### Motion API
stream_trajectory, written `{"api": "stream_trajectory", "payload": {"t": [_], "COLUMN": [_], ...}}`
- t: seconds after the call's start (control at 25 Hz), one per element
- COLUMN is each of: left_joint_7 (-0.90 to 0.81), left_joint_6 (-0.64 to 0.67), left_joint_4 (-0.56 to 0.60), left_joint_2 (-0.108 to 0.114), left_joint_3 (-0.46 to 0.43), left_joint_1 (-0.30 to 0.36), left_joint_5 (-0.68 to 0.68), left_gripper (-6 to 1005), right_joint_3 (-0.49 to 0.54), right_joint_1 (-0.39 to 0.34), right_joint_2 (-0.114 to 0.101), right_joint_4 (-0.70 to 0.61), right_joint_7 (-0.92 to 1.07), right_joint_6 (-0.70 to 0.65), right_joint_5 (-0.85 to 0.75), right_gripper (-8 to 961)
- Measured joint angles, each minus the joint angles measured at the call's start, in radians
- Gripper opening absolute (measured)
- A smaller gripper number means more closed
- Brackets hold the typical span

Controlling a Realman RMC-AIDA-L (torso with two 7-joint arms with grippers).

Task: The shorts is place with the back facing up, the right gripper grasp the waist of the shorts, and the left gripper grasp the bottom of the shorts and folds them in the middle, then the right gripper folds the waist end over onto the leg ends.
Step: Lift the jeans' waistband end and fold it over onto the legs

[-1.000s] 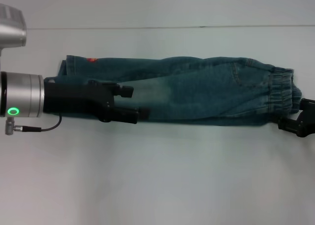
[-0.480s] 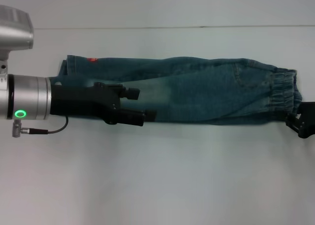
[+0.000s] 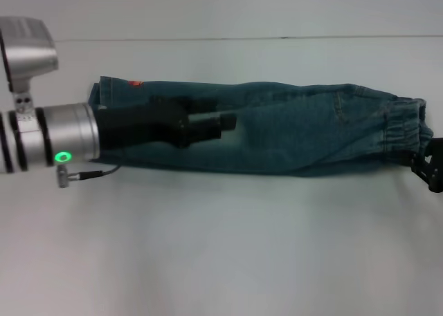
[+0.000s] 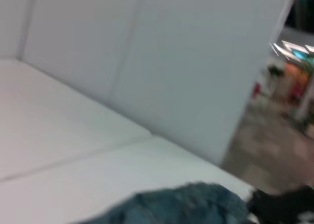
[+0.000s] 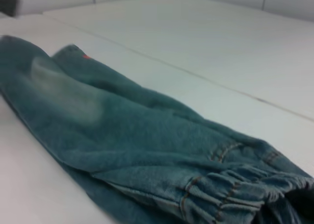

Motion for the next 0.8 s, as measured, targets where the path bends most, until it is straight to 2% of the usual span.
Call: {"api": "stream_trajectory", "payload": {"t": [0.08,0.16,0.32,0.52,0.64,0.8], "left_joint_7": [0.062,0.120,0.272,0.523,0.599,0.651], "left_joint_6": [-0.061,-0.131,-0.289,-0.431,-0.475,-0.502], "left_joint_4": [-0.076,-0.160,-0.358,-0.620,-0.702,-0.756], "left_joint_2": [-0.002,-0.003,-0.007,-0.007,-0.007,-0.007], "left_joint_3": [0.004,0.010,0.016,0.005,-0.015,-0.078], "left_joint_1": [-0.015,-0.043,-0.123,-0.238,-0.271,-0.282], "left_joint_5": [-0.048,-0.082,-0.159,-0.289,-0.329,-0.330], "left_gripper": [628,557,414,307,243,142], "right_joint_3": [-0.005,-0.010,-0.011,-0.012,-0.013,-0.014], "right_joint_1": [-0.013,-0.025,-0.031,-0.033,-0.032,-0.017], "right_joint_2": [0.013,0.023,0.027,0.029,0.030,0.030], "right_joint_4": [-0.049,-0.098,-0.152,-0.207,-0.241,-0.308], "right_joint_7": [0.016,0.031,0.061,0.087,0.103,0.141], "right_joint_6": [-0.027,-0.062,-0.122,-0.178,-0.212,-0.251], "right_joint_5": [-0.003,-0.003,0.002,0.016,0.039,0.051], "right_gripper": [115,109,106,107,107,106]}}
